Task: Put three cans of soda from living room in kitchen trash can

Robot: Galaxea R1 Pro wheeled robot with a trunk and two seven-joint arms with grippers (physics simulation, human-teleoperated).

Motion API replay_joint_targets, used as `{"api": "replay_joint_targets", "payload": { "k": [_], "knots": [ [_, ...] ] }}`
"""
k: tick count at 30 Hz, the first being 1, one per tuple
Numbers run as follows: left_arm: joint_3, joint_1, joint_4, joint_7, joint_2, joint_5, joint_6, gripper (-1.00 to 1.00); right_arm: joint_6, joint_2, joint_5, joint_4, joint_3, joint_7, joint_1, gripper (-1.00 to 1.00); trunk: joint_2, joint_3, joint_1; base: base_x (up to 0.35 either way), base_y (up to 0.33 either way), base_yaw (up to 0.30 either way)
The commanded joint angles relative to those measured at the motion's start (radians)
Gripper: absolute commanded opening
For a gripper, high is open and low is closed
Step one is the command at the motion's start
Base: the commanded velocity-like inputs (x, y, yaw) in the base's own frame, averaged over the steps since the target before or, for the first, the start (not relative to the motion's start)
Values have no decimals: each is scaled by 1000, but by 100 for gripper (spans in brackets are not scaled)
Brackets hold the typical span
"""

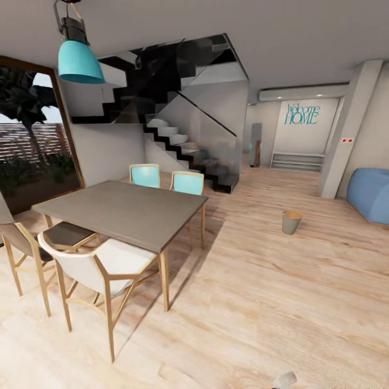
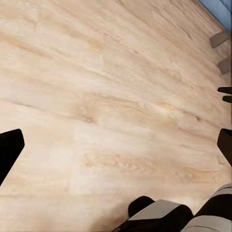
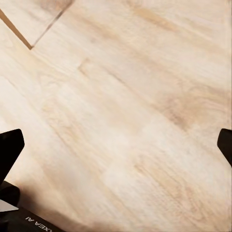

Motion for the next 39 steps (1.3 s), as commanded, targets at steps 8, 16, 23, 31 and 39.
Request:
{"api": "replay_joint_targets", "payload": {
  "k": [8,16,23,31,39],
  "knots": [
    [0,0,0,0,0,0,0,100,0,0,0,0,0,-1,0,100,0,0,0,308,-155,-210],
    [0,0,0,0,0,0,0,100,-1,0,0,0,0,-1,0,100,0,0,0,333,-110,-43],
    [0,0,0,0,0,0,0,100,-2,0,0,0,1,-1,0,100,0,0,0,336,-107,-34],
    [0,0,0,0,0,0,0,100,0,0,0,0,1,0,0,100,0,0,0,336,-113,-218],
    [0,0,0,0,0,0,0,100,0,0,0,0,0,0,0,100,0,0,0,336,-126,-267]
  ]
}}
